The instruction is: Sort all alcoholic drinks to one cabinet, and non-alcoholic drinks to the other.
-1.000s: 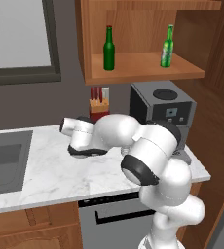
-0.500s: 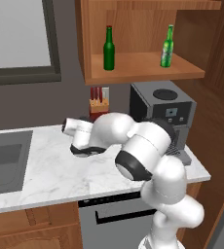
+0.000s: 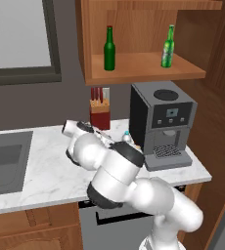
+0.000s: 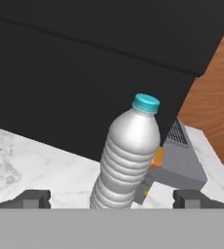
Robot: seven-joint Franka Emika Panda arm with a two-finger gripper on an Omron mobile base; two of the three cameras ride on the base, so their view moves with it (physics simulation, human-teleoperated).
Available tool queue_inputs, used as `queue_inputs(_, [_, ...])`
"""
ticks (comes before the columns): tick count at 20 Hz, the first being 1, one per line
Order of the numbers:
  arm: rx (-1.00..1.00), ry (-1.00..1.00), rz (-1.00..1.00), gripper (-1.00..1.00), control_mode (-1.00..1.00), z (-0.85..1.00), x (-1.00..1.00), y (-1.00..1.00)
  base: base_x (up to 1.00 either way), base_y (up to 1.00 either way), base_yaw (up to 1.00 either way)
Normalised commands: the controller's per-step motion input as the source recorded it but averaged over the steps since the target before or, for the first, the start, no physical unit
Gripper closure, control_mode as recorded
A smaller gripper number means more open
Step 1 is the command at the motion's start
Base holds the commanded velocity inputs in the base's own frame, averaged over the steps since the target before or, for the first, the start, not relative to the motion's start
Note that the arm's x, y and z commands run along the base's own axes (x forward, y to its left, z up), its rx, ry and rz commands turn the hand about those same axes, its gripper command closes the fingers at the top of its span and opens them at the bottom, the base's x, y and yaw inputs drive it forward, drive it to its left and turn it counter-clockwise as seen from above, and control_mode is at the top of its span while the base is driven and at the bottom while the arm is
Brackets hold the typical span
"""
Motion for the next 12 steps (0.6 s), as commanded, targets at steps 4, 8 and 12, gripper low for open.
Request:
queue_inputs(4, [0.0, 0.0, -0.04, -1.0, -1.0, -0.08, 0.05, -0.07, 0.0, 0.0, 0.0])
queue_inputs(8, [0.0, 0.0, -0.01, -1.0, -1.0, -0.05, 0.0, -0.06, 0.0, 0.0, 0.0])
queue_inputs(12, [0.0, 0.0, 0.0, -1.0, -1.0, -0.04, 0.0, -0.17, 0.0, 0.0, 0.0])
